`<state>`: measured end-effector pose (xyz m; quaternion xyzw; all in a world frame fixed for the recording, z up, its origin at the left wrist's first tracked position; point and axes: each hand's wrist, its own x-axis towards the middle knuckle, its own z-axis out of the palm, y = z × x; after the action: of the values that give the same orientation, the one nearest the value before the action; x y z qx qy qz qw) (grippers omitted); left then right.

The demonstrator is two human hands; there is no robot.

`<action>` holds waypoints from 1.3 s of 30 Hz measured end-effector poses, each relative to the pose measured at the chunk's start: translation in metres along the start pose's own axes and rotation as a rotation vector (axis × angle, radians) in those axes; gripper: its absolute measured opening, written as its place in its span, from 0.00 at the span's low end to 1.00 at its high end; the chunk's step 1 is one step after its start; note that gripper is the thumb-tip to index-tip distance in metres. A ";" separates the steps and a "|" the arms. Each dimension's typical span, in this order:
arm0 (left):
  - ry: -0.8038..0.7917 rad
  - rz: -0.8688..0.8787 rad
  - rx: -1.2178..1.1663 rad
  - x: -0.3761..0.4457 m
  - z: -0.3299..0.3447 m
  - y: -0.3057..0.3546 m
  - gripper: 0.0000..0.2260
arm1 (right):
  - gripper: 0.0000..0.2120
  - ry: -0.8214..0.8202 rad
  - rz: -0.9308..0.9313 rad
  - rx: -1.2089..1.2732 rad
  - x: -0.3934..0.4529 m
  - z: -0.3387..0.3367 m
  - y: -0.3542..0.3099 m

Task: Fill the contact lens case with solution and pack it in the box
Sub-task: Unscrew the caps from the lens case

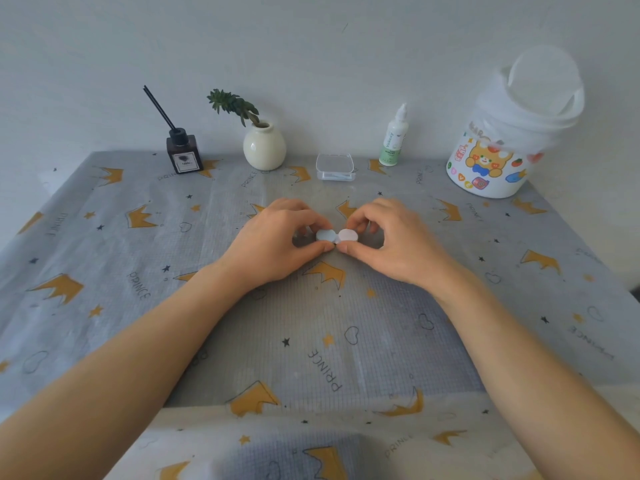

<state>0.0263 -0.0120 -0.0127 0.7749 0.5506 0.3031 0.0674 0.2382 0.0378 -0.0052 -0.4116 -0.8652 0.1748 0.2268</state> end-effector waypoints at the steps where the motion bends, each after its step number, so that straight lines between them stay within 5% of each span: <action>1: 0.001 -0.001 -0.004 0.000 0.000 0.000 0.11 | 0.10 -0.007 -0.006 0.012 0.000 -0.001 0.000; 6: -0.001 -0.005 -0.012 0.000 0.000 0.000 0.11 | 0.16 -0.026 -0.011 0.019 0.000 0.000 0.001; 13: -0.006 -0.012 -0.028 0.000 0.000 0.000 0.11 | 0.09 -0.007 -0.002 0.041 0.002 0.001 0.001; 18: -0.004 -0.015 -0.029 0.000 0.001 -0.001 0.12 | 0.16 -0.003 -0.022 0.027 0.002 0.002 0.002; 24: 0.001 -0.007 -0.039 -0.001 0.002 -0.001 0.11 | 0.10 -0.018 -0.027 0.039 0.003 0.000 0.003; 39: -0.005 -0.011 -0.031 0.000 0.001 -0.001 0.12 | 0.16 -0.003 -0.076 -0.007 0.002 -0.001 0.002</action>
<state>0.0256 -0.0115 -0.0143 0.7715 0.5499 0.3093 0.0823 0.2391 0.0406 -0.0049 -0.3791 -0.8812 0.1637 0.2302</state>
